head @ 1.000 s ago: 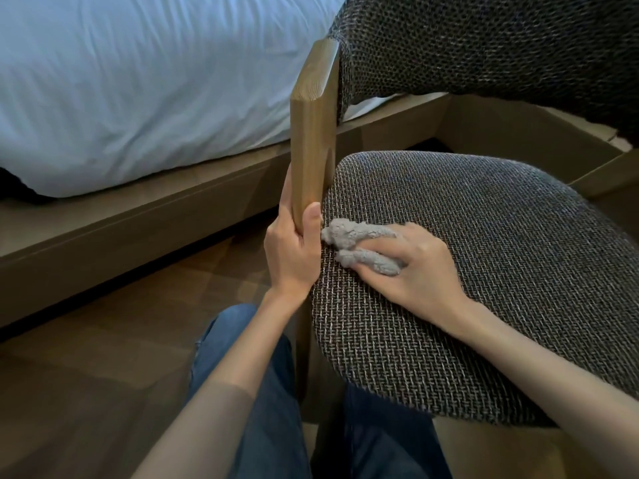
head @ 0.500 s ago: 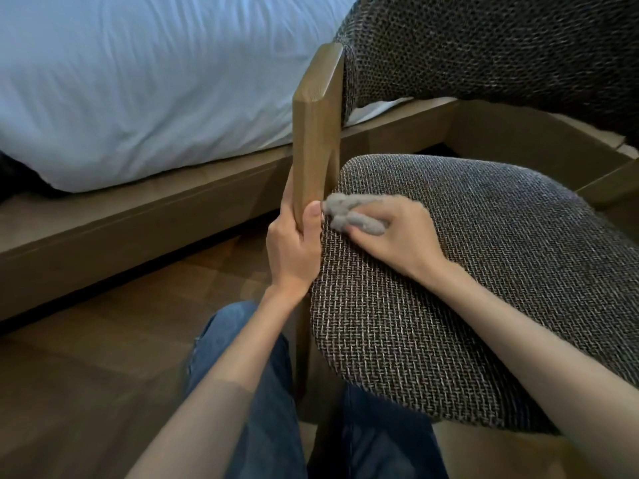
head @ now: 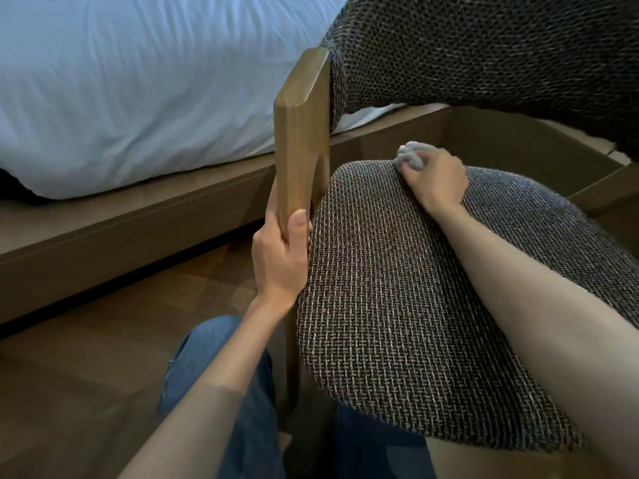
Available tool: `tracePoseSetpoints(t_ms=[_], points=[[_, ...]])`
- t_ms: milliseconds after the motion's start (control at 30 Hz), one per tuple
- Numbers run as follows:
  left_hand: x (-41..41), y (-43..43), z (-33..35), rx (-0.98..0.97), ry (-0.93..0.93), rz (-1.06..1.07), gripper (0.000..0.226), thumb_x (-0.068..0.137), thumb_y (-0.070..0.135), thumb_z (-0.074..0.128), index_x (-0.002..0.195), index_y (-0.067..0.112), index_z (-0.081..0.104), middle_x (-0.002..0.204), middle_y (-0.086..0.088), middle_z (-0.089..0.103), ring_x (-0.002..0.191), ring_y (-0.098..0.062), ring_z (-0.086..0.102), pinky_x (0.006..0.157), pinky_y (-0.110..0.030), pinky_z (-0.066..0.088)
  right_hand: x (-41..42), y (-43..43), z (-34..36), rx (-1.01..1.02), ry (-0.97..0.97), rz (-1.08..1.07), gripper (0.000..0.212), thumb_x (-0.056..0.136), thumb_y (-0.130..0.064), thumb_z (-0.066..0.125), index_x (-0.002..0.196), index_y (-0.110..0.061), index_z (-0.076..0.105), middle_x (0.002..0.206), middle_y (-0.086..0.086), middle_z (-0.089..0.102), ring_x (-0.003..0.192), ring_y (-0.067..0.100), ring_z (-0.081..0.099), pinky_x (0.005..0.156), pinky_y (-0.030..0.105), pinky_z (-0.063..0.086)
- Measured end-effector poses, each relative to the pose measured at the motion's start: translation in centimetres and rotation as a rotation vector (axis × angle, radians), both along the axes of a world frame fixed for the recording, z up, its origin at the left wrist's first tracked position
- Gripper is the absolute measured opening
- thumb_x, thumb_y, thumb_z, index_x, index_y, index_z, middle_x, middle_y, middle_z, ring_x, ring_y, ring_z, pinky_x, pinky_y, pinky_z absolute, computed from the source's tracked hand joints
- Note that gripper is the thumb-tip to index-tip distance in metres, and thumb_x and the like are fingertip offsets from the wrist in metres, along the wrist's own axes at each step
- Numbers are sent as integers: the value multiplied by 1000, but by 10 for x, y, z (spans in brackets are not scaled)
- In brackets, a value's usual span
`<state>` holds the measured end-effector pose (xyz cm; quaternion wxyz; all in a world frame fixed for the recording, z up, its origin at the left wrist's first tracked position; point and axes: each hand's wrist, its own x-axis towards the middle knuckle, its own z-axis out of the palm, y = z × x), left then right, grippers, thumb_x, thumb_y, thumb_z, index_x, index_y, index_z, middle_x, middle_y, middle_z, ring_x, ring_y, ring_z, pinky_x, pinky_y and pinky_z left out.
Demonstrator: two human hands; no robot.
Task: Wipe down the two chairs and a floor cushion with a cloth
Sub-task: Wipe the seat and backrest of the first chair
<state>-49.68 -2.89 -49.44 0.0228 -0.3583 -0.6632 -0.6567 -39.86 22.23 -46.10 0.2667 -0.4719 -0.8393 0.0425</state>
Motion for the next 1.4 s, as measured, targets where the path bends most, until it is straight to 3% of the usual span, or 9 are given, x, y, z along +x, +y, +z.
tracePoseSetpoints(t_ms=[200, 367, 500, 733, 867, 967, 1033, 1233, 1400], points=[[2, -2, 4, 7, -19, -12, 83, 91, 70, 30, 142, 5, 38, 66, 17, 59, 55, -8, 57, 52, -41, 52, 34, -80, 12, -60, 106, 378, 17, 89, -40, 65, 96, -28, 76, 96, -13, 73, 71, 18, 69, 61, 32, 57], [2, -2, 5, 1, 7, 6, 85, 91, 69, 28, 141, 2, 39, 68, 17, 58, 56, -4, 57, 54, -39, 52, 109, -168, 5, -20, 166, 596, 26, 82, -47, 65, 93, -27, 76, 92, -10, 72, 79, 15, 63, 70, 32, 52], [3, -3, 7, 1, 1, 2, 87, 90, 71, 27, 142, 3, 39, 66, 15, 58, 55, -5, 57, 53, -37, 52, 107, -150, 6, 70, 107, 566, 35, 82, -54, 61, 94, -24, 76, 93, -5, 71, 76, 18, 62, 63, 28, 51], [8, -9, 13, -54, -52, -8, 96, 83, 80, 24, 137, 3, 42, 70, 20, 62, 54, -2, 56, 51, -21, 45, 64, -57, 16, -63, 73, -41, 32, 89, -51, 58, 111, -31, 71, 98, 2, 74, 88, 25, 67, 70, 32, 52], [18, -12, 19, -65, -100, -12, 88, 85, 77, 23, 143, 12, 36, 69, 15, 60, 58, -1, 57, 54, -17, 45, 65, -132, 19, 17, 67, 284, 13, 89, -35, 65, 99, -33, 73, 100, -21, 70, 61, 5, 63, 45, 19, 46], [30, -12, 24, -40, -209, -5, 62, 96, 58, 28, 142, 17, 36, 84, 24, 63, 73, 7, 58, 67, -9, 45, 103, -180, 14, 21, 64, 374, 16, 86, -44, 64, 94, -33, 74, 96, -15, 72, 71, 8, 63, 59, 20, 46], [40, -14, 33, -30, -288, -8, 54, 99, 52, 28, 142, 20, 34, 113, 13, 62, 99, 2, 58, 90, -19, 45, 126, -192, 9, 68, 71, 374, 26, 84, -52, 58, 92, -32, 72, 90, -10, 70, 73, 13, 60, 59, 26, 48], [81, -23, 48, -111, -273, 73, 60, 103, 28, 34, 153, 24, 1, 157, -3, 15, 137, -4, 22, 110, -22, 21, 159, -103, 14, 100, -43, 48, 34, 88, -50, 58, 107, -25, 72, 105, 6, 69, 89, 29, 62, 64, 31, 47], [115, -35, 43, -335, 139, 25, 79, 97, 17, 50, 152, 25, -5, 156, -5, -26, 144, -16, -23, 118, -29, -8, 151, -112, 19, 57, 20, -63, 20, 89, -40, 61, 102, -30, 73, 95, 2, 73, 82, 26, 68, 64, 29, 50]])
